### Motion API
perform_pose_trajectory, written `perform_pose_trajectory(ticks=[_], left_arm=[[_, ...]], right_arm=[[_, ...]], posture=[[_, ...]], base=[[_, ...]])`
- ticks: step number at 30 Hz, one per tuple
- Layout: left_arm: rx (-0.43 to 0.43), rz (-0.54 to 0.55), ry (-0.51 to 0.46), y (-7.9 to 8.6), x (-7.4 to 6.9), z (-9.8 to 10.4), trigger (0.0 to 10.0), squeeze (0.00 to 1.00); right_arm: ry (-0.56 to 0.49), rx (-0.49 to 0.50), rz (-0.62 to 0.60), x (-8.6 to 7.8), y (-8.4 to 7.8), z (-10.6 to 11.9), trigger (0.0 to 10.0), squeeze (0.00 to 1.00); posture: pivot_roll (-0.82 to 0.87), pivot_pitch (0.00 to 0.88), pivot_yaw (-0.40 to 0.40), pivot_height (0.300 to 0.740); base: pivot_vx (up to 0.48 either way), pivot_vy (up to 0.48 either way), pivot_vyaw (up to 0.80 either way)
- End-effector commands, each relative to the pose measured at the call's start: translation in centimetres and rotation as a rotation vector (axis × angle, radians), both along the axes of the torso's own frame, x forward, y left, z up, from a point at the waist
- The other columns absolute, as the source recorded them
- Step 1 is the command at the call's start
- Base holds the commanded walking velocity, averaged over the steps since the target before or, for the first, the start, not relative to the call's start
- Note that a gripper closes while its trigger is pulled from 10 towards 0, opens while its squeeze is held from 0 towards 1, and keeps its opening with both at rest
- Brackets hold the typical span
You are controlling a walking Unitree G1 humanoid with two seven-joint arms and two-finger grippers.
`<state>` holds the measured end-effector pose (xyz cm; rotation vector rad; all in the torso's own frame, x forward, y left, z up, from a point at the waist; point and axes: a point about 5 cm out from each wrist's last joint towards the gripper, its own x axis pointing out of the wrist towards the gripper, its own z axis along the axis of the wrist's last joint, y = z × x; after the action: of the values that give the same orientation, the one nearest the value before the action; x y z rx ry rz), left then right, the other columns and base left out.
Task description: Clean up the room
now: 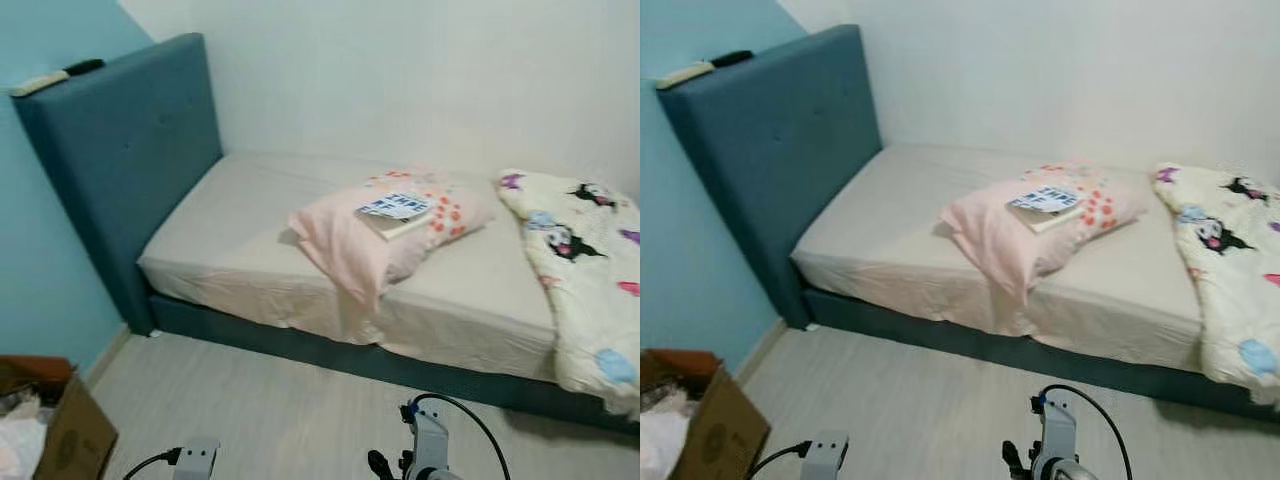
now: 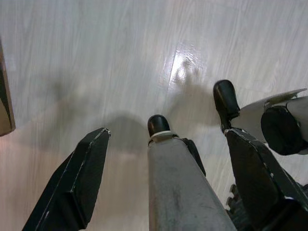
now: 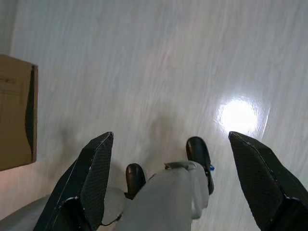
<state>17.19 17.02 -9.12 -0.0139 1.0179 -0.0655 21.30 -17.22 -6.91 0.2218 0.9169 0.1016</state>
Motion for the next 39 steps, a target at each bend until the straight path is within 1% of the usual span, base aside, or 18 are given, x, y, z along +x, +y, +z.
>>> perform_pose_trajectory(ticks=[1, 12, 16, 22, 32, 39], left_arm=[[0.006, -0.009, 0.000, -0.02, 0.07, 0.02, 10.0, 0.00], [0.000, -0.006, -0.012, 0.03, 0.42, 0.19, 10.0, 0.00], [-0.010, -0.016, -0.021, -0.07, 0.68, 0.32, 10.0, 0.00], [-0.011, -0.021, -0.021, -0.14, 0.69, 0.32, 10.0, 0.00], [-0.014, -0.025, -0.015, -0.14, 0.54, 0.25, 10.0, 0.00], [-0.013, -0.028, -0.014, -0.08, 0.49, 0.23, 10.0, 0.00]], right_arm=[[-0.002, 0.000, 0.004, -0.01, -0.03, 0.01, 10.0, 0.00], [0.003, -0.008, -0.022, -0.02, -0.29, -0.01, 10.0, 0.00], [0.004, -0.010, -0.033, -0.05, -0.44, -0.02, 10.0, 0.00], [0.006, -0.017, -0.029, -0.07, -0.50, -0.03, 10.0, 0.00], [0.011, -0.015, -0.026, -0.08, -0.41, -0.05, 10.0, 0.00], [0.007, -0.007, -0.041, -0.07, -0.41, -0.04, 10.0, 0.00]], posture=[[-0.14, 0.000, -0.025, 0.740], [-0.14, 0.000, -0.021, 0.740], [-0.14, 0.000, -0.021, 0.740], [-0.14, 0.000, -0.022, 0.740], [-0.14, 0.000, -0.023, 0.740], [-0.14, 0.000, -0.022, 0.740]], base=[[0.000, 0.000, 0.00], [0.000, 0.000, 0.00], [0.360, 0.000, 0.00], [0.373, 0.000, 0.00], [0.379, 0.000, -0.72], [0.379, 0.000, 0.00]])
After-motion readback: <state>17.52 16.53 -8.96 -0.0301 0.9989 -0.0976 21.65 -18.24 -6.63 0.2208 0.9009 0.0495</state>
